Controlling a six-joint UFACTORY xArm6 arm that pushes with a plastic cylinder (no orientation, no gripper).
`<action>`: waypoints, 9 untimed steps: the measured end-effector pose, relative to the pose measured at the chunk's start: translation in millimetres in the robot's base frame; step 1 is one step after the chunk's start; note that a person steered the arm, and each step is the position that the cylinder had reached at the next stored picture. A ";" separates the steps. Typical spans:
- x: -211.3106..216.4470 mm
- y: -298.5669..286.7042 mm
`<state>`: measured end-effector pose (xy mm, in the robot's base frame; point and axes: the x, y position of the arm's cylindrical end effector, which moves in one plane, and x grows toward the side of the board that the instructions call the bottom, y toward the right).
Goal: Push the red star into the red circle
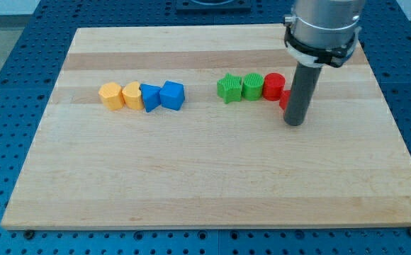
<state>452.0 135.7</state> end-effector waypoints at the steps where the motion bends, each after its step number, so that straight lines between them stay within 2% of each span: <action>1: -3.8 7.5; 9: -35.4 21.4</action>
<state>416.6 157.1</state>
